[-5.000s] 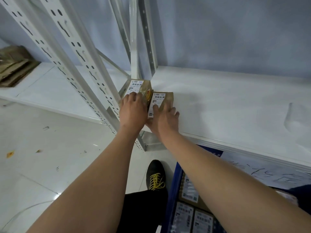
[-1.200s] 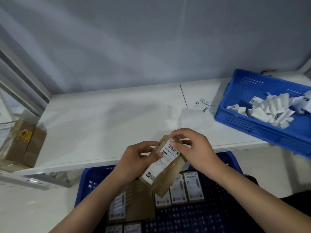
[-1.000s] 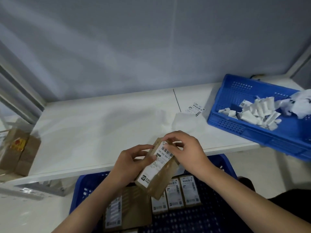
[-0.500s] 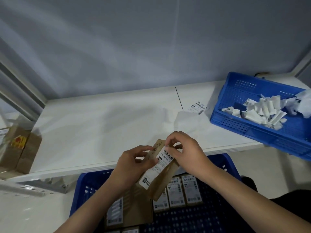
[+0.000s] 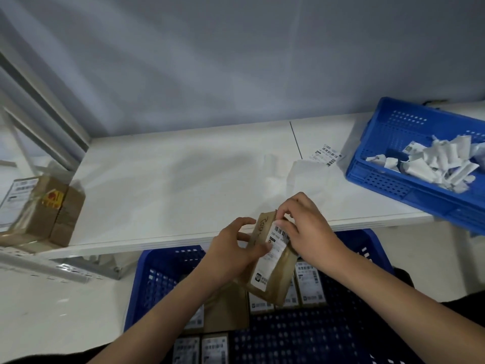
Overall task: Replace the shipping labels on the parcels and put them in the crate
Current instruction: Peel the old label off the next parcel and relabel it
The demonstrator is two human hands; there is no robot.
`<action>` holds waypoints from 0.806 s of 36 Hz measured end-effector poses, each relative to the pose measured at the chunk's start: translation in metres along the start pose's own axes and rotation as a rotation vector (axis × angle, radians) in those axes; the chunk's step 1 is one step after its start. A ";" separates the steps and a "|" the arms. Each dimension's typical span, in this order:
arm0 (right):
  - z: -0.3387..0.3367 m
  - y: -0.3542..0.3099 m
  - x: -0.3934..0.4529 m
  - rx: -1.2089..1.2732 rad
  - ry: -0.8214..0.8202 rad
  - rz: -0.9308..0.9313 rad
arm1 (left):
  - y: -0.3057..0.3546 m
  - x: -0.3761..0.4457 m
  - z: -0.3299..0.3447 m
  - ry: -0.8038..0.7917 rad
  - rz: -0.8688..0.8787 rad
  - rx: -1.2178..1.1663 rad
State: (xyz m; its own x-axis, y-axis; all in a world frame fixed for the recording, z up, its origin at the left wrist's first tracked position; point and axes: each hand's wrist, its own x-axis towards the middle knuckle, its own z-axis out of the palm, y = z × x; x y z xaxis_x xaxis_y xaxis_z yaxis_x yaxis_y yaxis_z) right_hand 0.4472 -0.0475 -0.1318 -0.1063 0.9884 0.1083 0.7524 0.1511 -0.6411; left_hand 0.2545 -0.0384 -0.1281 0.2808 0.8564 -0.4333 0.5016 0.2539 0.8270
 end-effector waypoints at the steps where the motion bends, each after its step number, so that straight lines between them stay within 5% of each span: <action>1: 0.001 -0.001 0.000 -0.011 0.003 -0.006 | -0.001 0.000 0.001 -0.019 -0.007 -0.015; 29: 0.002 -0.015 -0.004 0.155 -0.049 -0.087 | -0.005 -0.003 0.004 0.111 0.078 -0.086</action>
State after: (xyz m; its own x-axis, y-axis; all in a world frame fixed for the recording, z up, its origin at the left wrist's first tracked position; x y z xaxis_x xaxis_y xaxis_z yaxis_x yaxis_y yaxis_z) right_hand 0.4347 -0.0533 -0.1238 -0.2010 0.9704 0.1342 0.6303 0.2330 -0.7406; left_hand 0.2542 -0.0441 -0.1327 0.2219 0.9181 -0.3284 0.4089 0.2181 0.8862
